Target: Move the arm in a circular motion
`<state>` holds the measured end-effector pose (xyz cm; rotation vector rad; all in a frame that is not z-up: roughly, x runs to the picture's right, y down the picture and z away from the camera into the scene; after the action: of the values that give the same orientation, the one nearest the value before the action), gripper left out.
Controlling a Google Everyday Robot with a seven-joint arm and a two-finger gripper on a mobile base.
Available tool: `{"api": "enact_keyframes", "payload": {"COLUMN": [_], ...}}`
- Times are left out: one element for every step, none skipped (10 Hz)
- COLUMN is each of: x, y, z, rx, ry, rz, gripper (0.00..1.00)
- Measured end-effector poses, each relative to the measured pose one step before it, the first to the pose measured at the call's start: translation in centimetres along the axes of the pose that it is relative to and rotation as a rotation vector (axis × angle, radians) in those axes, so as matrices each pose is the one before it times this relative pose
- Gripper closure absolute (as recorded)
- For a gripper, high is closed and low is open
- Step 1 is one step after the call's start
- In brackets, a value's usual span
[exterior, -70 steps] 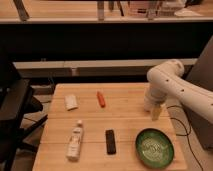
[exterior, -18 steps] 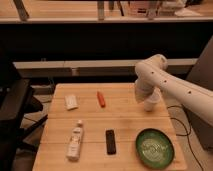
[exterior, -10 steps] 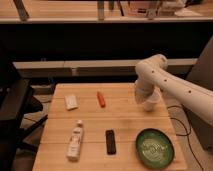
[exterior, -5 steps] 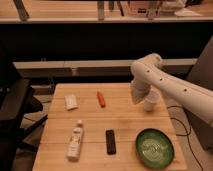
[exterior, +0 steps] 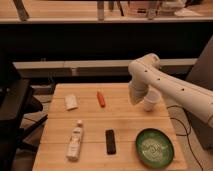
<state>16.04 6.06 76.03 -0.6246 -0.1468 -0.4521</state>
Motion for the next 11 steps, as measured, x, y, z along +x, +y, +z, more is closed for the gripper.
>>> {"api": "enact_keyframes", "payload": {"x": [-1.188,-0.621,-0.363,-0.261,-0.251,-0.162,-0.322,-0.485,0.008,0.109,0.326], "y": [-0.509,-0.129,-0.087,-0.153,0.053,0.110,0.150,0.012,0.048,0.248,0.426], "z": [-0.200,0.006,-0.008,-0.074,-0.149,0.043,0.011,-0.056,0.023,0.076,-0.057], "rx": [-0.00140,-0.00266,-0.00173,-0.00132,-0.00423,-0.00312,-0.00414,-0.00212,-0.00120,-0.00238,-0.00334], "ry": [-0.00407,-0.00338,-0.00035,0.00549,0.00099,-0.00069,-0.00649,-0.00528,-0.00068,-0.00167,-0.00102], "rz": [-0.01906,-0.00431,-0.00342,-0.00822,-0.00585,-0.00367,-0.00300,-0.00858,0.00010,-0.00047,-0.00387], "gripper": [0.97,0.97,0.97,0.97,0.97,0.97,0.97,0.97,0.97,0.97,0.97]}}
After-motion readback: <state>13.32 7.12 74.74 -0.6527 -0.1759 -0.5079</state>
